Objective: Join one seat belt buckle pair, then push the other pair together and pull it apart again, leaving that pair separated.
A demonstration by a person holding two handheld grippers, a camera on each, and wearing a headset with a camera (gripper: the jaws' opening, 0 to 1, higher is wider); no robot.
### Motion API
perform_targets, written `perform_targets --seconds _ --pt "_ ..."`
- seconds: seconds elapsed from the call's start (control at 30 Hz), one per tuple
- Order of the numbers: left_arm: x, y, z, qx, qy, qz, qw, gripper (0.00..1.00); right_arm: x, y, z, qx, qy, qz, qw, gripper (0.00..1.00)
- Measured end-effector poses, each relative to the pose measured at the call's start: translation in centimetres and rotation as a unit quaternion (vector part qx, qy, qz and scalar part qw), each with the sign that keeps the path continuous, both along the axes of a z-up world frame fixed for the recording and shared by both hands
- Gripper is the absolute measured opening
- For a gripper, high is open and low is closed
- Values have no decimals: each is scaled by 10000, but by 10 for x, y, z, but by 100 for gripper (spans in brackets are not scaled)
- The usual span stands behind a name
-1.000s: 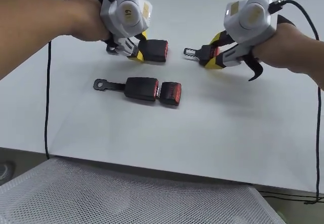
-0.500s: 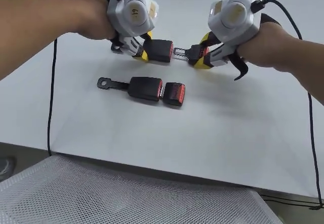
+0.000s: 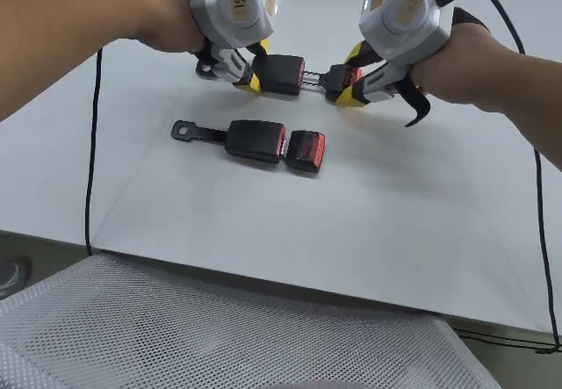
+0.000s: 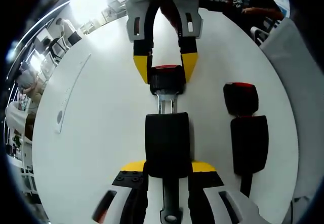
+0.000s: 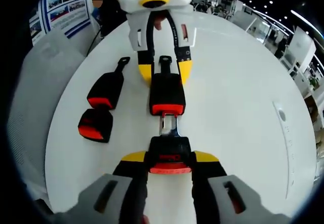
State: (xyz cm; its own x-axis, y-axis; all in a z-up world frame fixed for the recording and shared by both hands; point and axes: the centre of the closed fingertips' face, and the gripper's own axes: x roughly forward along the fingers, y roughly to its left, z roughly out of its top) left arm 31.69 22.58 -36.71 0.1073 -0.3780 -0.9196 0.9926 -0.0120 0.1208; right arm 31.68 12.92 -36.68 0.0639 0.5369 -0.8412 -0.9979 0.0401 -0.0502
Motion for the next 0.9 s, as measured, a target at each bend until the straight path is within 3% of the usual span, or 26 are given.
perform_targets --seconds 0.33,0.9 --pt "-2 -2 2 -5 5 -4 10000 30 -1 13 0 154 -33 48 9999 32" --pt "-1 -1 1 -94 19 3 10000 29 -3 14 2 256 -114 -43 9996 31"
